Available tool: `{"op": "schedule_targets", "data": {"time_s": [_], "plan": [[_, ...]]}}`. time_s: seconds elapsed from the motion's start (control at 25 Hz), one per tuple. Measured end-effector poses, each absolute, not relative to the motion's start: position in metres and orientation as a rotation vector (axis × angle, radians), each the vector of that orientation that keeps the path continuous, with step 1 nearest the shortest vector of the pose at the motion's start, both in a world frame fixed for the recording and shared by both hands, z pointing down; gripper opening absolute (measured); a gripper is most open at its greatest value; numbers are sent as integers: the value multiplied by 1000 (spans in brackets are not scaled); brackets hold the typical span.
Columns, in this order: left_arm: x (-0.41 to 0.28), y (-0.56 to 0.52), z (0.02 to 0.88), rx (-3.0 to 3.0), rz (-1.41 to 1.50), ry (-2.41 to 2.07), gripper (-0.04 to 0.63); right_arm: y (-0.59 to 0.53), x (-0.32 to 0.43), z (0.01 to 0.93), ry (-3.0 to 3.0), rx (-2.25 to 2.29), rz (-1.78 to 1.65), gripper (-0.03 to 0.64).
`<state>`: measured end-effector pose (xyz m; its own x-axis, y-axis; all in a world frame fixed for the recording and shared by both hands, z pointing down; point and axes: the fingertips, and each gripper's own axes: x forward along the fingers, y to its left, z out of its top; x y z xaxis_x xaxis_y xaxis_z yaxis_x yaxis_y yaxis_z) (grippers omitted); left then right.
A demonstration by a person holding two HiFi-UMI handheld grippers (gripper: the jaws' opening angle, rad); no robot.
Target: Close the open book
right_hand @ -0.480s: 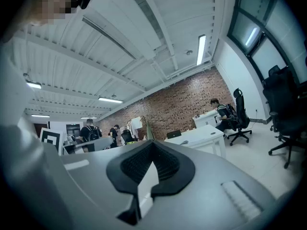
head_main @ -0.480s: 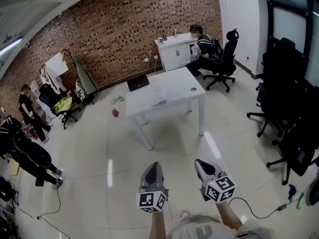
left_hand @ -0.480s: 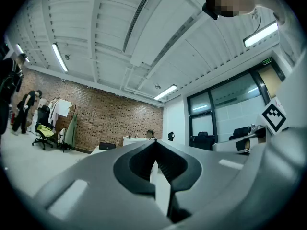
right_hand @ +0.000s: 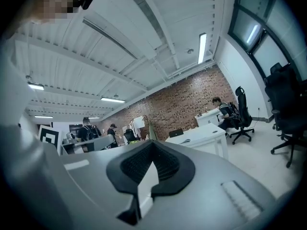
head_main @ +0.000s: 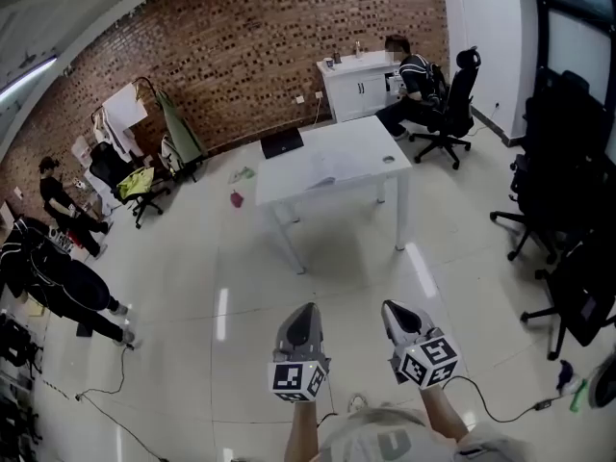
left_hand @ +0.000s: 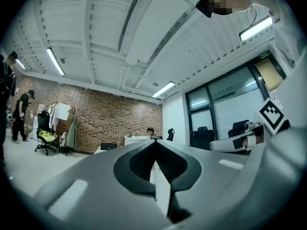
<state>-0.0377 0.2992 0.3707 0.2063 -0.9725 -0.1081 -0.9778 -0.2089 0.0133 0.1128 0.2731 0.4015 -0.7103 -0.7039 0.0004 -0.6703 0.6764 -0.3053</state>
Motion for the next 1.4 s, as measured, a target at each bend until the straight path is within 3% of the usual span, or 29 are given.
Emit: {"op": "schedule_targets", "data": {"time_s": [0.76, 1.4], "plan": [[14, 326, 335, -2324, 245, 1805, 15, 305, 182, 408, 2741, -1180, -401, 5], [-27, 237, 378, -2303, 241, 1905, 15, 231, 173, 453, 2821, -1258, -488, 5]]}}
